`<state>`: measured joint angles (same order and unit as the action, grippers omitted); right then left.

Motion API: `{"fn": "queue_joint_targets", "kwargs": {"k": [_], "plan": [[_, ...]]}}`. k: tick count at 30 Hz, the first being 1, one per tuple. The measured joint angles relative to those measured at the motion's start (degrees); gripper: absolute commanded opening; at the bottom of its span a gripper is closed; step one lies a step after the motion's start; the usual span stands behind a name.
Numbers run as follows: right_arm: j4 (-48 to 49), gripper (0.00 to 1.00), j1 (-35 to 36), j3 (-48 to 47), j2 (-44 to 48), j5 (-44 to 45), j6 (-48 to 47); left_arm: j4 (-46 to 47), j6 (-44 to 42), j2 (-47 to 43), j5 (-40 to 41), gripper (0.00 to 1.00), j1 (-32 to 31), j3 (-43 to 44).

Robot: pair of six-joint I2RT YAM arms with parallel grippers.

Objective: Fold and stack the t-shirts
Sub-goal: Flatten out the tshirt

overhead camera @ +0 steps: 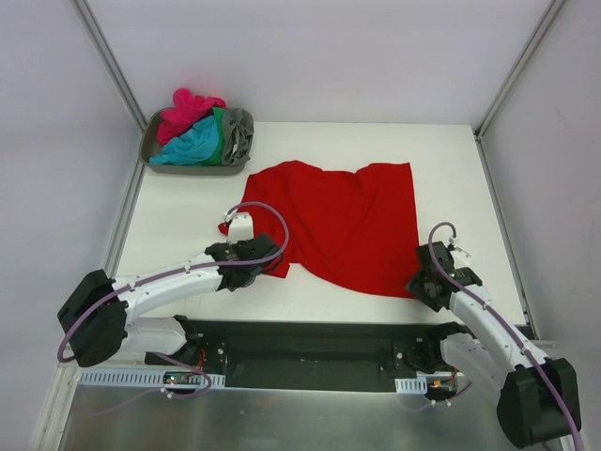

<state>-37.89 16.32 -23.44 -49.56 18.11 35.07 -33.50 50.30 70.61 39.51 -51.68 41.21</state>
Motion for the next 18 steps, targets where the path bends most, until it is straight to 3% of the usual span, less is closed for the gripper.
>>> {"fn": "queue_joint_targets", "kwargs": {"k": [11, 16, 18], "plan": [[3.5, 0.37, -1.6, 0.1, -1.4, -2.8, -2.4, 0.0, 0.2, 0.5, 0.2, 0.00, 0.0, 0.0], [4.2, 0.24, -1.9, -0.2, -2.4, -3.1, -3.0, 0.0, 0.3, 0.5, 0.2, 0.00, 0.0, 0.0], [4.3, 0.13, -2.0, -0.4, -3.0, -3.0, -3.2, 0.0, 0.3, 0.5, 0.3, 0.00, 0.0, 0.0]]}}
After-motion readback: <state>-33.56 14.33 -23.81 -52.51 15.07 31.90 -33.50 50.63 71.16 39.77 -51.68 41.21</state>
